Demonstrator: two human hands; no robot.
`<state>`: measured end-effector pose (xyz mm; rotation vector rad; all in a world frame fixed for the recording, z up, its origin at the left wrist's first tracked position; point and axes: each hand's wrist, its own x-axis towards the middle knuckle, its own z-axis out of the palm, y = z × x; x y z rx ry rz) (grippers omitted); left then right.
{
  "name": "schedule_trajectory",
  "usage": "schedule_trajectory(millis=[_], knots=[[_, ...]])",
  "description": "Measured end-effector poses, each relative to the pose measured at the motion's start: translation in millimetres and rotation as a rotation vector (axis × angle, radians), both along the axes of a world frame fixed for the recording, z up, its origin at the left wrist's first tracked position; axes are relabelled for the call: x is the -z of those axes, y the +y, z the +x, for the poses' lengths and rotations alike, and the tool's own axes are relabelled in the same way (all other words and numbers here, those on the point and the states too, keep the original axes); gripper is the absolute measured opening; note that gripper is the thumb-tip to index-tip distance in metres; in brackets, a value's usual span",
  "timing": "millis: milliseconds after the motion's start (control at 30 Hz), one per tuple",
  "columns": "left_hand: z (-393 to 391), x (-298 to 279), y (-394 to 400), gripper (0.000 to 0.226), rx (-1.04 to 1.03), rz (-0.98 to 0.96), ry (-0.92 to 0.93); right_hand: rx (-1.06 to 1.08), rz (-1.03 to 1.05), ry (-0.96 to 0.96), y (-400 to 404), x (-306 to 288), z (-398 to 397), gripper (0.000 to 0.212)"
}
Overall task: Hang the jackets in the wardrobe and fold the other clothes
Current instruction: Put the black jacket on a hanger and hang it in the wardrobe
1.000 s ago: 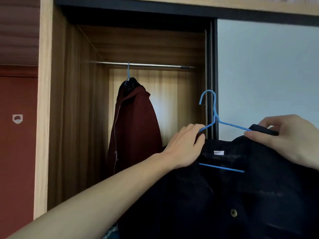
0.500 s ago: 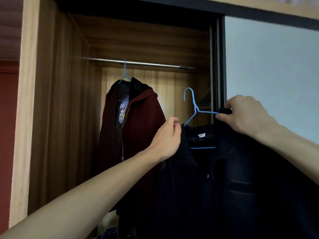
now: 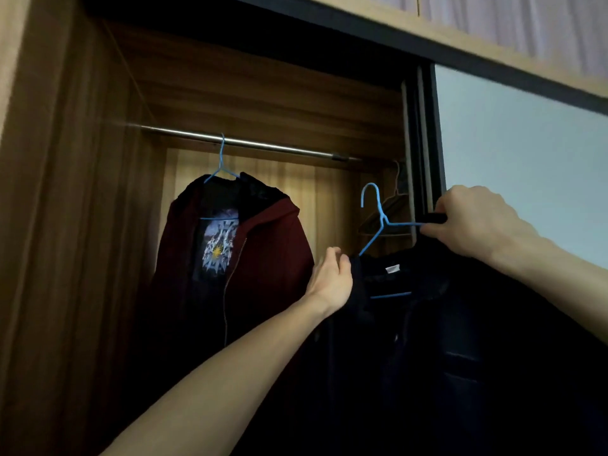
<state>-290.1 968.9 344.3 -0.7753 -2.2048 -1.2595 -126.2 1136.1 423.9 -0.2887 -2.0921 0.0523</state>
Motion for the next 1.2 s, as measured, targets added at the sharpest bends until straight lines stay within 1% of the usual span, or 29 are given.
schedule_trajectory(millis=[67,167,233,300,367,467,533,633,767,867,967,1067,1133,1200], knots=[[-17.1,2.5,0.4,0.057,-0.045,-0.017,-0.061,0.052,-0.002,0.015,0.9,-6.5,5.0,0.032],[-35.2,10.8,-1.9,0.072,-0.173,-0.076,-0.079,0.093,0.013,0.044,-2.7,-13.2,8.6,0.032],[-37.8,17.3,-2.7,0.080,-0.291,-0.047,-0.036,0.101,0.024,0.052,-7.0,-15.6,6.5,0.032],[-36.7,21.2,-4.7,0.085,-0.425,-0.037,0.049,0.103,0.023,0.069,-11.7,-17.6,2.6,0.032],[-34.7,21.6,-8.0,0.083,-0.472,-0.093,0.128,0.102,0.038,0.085,-17.8,-19.0,-3.7,0.031],[-32.3,16.2,-14.4,0.072,-0.462,-0.197,0.268,0.071,0.065,0.094,-29.4,-22.4,-15.8,0.032],[-31.7,10.8,-17.9,0.063,-0.450,-0.237,0.331,0.058,0.077,0.096,-35.7,-26.6,-24.8,0.031],[-30.9,2.8,-23.7,0.058,-0.457,-0.296,0.313,0.059,0.076,0.099,-42.0,-35.2,-34.9,0.028],[-31.5,-4.1,-33.9,0.064,-0.558,-0.408,0.229,0.069,0.057,0.110,-46.5,-55.7,-42.3,0.028],[-31.6,-8.8,-38.8,0.064,-0.650,-0.467,0.278,0.048,0.065,0.143,-49.8,-71.6,-51.8,0.022],[-35.8,-18.9,-40.4,0.054,-0.635,-0.418,0.361,0.027,0.088,0.203,-56.3,-82.6,-67.0,0.019],[-41.6,-29.2,-41.6,0.043,-0.505,-0.308,0.525,0.000,0.093,0.231,-62.7,-90.3,-83.3,0.019],[-44.2,-36.4,-42.4,0.042,-0.429,-0.272,0.618,-0.016,0.089,0.246,-64.9,-94.9,-93.8,0.018],[-48.4,-46.0,-42.3,0.042,-0.393,-0.257,0.647,-0.020,0.080,0.259,-64.9,-98.9,-104.5,0.020]])
